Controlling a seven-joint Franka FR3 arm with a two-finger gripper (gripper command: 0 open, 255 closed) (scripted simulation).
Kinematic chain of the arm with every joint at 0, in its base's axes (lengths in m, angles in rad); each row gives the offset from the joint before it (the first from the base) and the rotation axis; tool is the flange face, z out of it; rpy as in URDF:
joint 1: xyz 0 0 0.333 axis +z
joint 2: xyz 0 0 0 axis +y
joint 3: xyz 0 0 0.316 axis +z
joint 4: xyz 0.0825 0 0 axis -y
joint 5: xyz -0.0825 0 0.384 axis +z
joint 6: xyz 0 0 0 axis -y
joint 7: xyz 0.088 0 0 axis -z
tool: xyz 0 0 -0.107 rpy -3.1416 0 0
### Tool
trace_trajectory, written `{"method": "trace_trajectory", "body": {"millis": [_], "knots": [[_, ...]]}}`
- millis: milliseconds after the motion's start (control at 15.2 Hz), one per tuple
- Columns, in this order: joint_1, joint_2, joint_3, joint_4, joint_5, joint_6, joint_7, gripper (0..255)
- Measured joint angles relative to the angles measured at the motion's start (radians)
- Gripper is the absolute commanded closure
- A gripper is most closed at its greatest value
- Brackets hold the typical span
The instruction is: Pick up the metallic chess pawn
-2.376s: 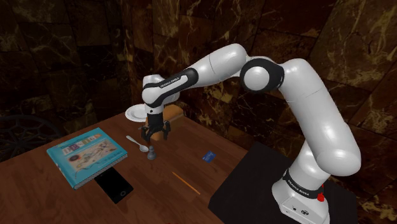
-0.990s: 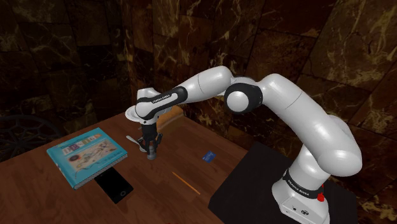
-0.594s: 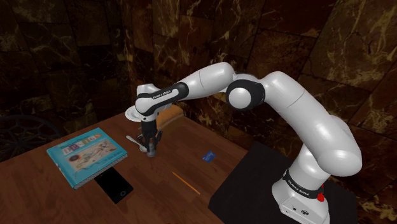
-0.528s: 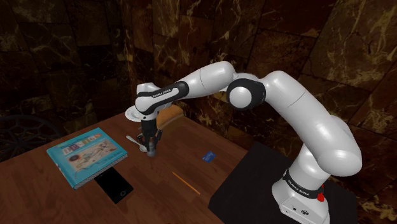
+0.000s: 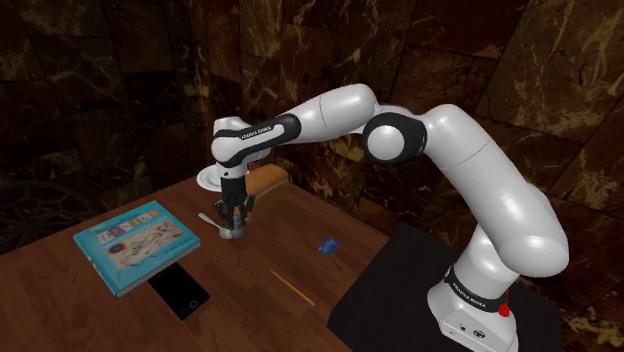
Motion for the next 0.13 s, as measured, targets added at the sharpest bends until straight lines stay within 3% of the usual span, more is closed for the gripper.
{"method": "trace_trajectory", "body": {"millis": [132], "knots": [[0.000,-0.011,0.001,0.002,0.000,-0.013,0.003,255]]}}
